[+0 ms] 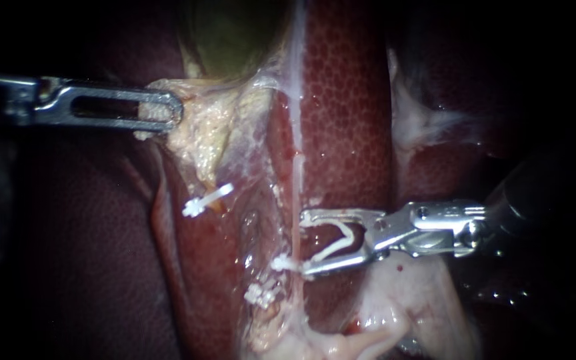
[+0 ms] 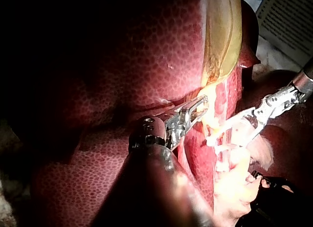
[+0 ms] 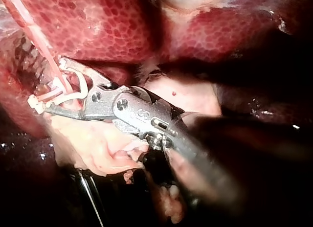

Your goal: Clipping second clip right tube

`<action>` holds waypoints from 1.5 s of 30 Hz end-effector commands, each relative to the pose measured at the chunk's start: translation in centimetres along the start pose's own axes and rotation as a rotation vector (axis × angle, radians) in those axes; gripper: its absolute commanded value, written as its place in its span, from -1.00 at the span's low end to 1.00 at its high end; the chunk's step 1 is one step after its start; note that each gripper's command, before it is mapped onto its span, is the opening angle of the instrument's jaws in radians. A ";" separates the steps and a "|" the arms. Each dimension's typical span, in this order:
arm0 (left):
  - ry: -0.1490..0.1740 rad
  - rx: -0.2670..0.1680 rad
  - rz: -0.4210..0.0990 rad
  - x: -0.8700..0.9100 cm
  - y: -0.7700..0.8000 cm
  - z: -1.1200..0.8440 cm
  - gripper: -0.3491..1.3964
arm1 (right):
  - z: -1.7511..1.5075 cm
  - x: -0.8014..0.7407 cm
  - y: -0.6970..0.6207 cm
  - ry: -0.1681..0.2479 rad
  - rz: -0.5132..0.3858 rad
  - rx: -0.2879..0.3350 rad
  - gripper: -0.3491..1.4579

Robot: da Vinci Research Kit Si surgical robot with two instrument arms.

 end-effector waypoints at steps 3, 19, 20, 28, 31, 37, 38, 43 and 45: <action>-0.001 -0.001 0.000 0.00 -0.01 0.01 -1.00 | 0.06 -0.01 0.01 0.001 0.014 -0.003 0.03; -0.002 -0.001 0.002 0.05 -0.01 0.05 -1.00 | 0.44 -0.11 0.05 0.028 0.118 0.046 0.00; -0.002 -0.001 0.002 0.05 -0.01 0.05 -1.00 | 0.45 -0.12 0.05 0.032 0.126 0.053 -0.01; -0.002 -0.002 0.003 0.06 -0.01 0.06 -1.00 | 0.47 -0.13 0.07 0.033 0.128 0.062 -0.07; -0.003 -0.002 0.003 0.06 -0.01 0.06 -1.00 | 0.45 -0.14 0.08 0.033 0.128 0.062 -0.13; -0.003 -0.002 0.003 0.06 -0.01 0.06 -1.00 | 0.40 -0.18 0.11 0.031 0.133 0.068 -0.34; -0.003 -0.002 0.003 0.06 -0.01 0.06 -1.00 | 0.40 -0.18 0.12 0.031 0.138 0.068 -0.37; -0.003 -0.002 0.003 0.06 -0.01 0.06 -1.00 | 0.37 -0.20 0.14 0.030 0.155 0.084 -0.55; -0.003 -0.002 0.003 0.06 -0.01 0.06 -1.00 | 0.37 -0.20 0.14 0.024 0.171 0.094 -0.64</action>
